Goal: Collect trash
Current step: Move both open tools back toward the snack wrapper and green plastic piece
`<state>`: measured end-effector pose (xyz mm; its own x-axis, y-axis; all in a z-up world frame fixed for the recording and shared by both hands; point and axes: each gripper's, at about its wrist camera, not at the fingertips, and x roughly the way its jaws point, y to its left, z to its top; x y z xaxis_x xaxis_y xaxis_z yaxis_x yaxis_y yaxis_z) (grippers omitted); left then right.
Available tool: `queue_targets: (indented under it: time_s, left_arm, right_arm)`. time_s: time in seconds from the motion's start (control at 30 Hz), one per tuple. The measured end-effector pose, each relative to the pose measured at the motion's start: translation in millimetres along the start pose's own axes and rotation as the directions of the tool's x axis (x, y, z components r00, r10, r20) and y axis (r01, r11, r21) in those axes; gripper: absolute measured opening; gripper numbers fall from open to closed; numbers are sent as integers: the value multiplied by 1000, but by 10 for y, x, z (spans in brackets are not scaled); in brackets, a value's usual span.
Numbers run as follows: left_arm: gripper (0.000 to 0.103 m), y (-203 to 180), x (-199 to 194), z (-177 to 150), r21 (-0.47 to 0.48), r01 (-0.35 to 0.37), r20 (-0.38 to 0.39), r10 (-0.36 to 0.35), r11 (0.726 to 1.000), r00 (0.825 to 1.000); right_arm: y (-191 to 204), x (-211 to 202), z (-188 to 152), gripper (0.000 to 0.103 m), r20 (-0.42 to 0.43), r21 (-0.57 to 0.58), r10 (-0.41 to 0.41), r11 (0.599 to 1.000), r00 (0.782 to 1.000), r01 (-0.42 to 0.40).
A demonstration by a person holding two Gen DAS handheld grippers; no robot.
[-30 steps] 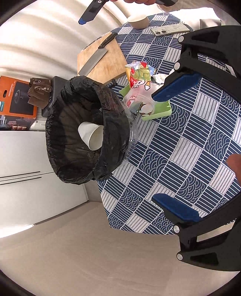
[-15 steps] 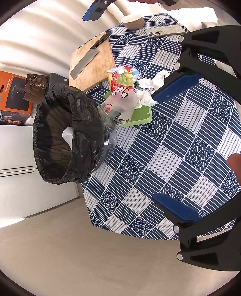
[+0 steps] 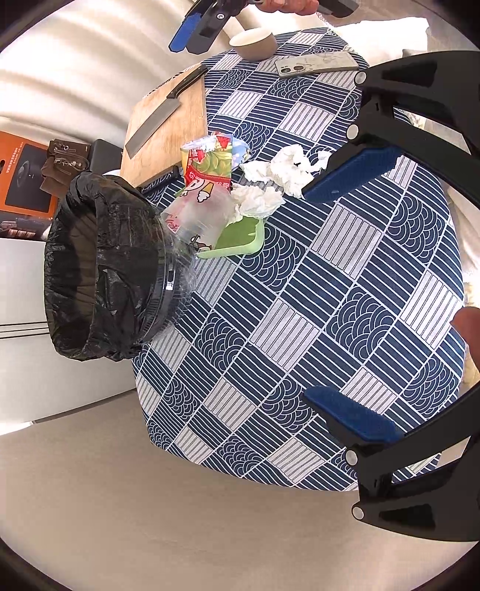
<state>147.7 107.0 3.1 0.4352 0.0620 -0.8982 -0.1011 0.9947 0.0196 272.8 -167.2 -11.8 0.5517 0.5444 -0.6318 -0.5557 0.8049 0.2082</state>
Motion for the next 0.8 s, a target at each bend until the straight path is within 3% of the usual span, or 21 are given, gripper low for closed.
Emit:
queue_targets:
  time_s: [0.3,0.63,0.8]
  left_arm:
    - [97,65,278,-149,-15,29,-34,-30,999,999]
    - [97,138,743,15,-65,111,-69,-115,992,991]
    - [97,84,966,129,-34,110,-108,-113,993,988]
  right_arm:
    - [56,255,-129,94,-65,-7,35,999,997,-36]
    - [-55,439,-82,94,-125,-53,-10,999,992,3]
    - [-218,583,-136,94,-173,-25,-25,999,985,20]
